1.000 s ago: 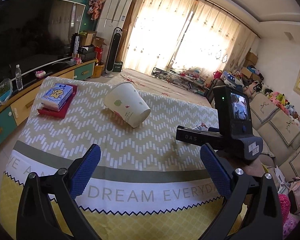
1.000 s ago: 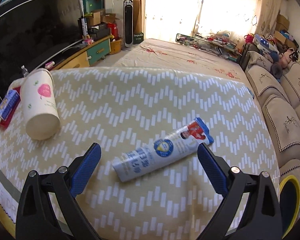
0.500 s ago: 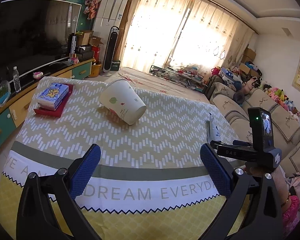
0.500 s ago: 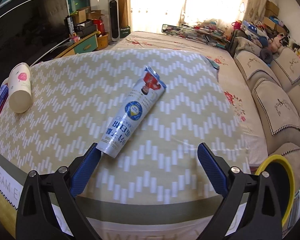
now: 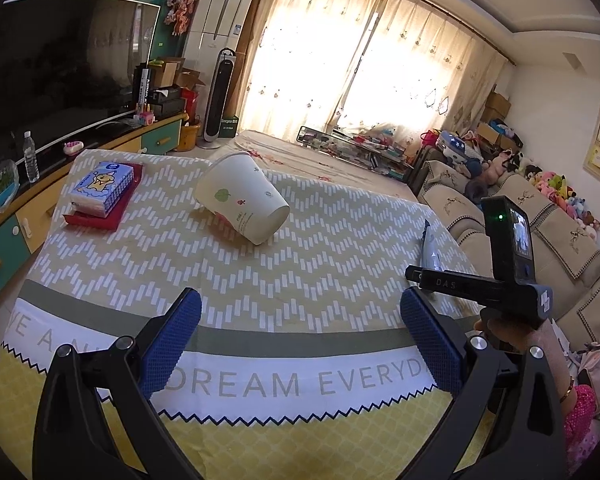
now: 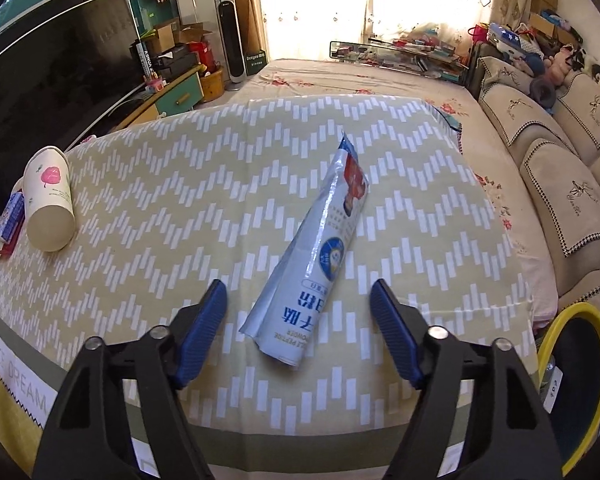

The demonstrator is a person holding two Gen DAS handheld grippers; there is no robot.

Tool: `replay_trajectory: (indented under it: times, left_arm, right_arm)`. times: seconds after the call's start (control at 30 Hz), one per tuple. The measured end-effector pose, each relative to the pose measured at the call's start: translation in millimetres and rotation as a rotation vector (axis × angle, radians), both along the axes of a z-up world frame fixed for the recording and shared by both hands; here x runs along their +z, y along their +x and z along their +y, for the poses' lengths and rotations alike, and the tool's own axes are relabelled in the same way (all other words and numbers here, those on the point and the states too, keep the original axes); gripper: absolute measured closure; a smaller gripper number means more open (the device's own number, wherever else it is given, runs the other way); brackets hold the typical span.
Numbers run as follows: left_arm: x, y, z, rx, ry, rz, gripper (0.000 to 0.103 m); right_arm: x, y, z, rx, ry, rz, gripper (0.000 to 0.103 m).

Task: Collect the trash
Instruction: 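Grasp the white toothpaste tube with the right gripper, then carry the toothpaste tube with the right gripper and release it into the bin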

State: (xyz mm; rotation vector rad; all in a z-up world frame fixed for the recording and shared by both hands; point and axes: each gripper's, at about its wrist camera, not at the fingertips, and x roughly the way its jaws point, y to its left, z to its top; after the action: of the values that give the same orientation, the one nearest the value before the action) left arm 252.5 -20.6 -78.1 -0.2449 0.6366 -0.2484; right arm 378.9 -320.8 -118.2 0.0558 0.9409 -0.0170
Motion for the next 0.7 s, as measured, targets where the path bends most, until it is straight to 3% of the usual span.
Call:
replay_trajectory:
  times: [0.1, 0.17, 0.3, 0.7]
  left_arm:
    - [1, -1, -2, -0.006, 0.008, -0.004, 0.005]
    - [1, -1, -3, -0.005, 0.015, -0.005, 0.005]
    - [0, 0, -3, -0.004, 0.017, 0.001, 0.005]
    - [-5, 2, -5, -0.012, 0.034, 0.005, 0.005]
  right_arm:
    - [3, 1, 2, 0.009, -0.041, 0.001, 0.073]
    - [4, 0, 4, 0.023, -0.045, 0.003, 0.077]
    - [5, -10, 13, 0.047, -0.053, -0.009, 0.094]
    - [38, -101, -28, 0.093, 0.119, -0.127, 0.095]
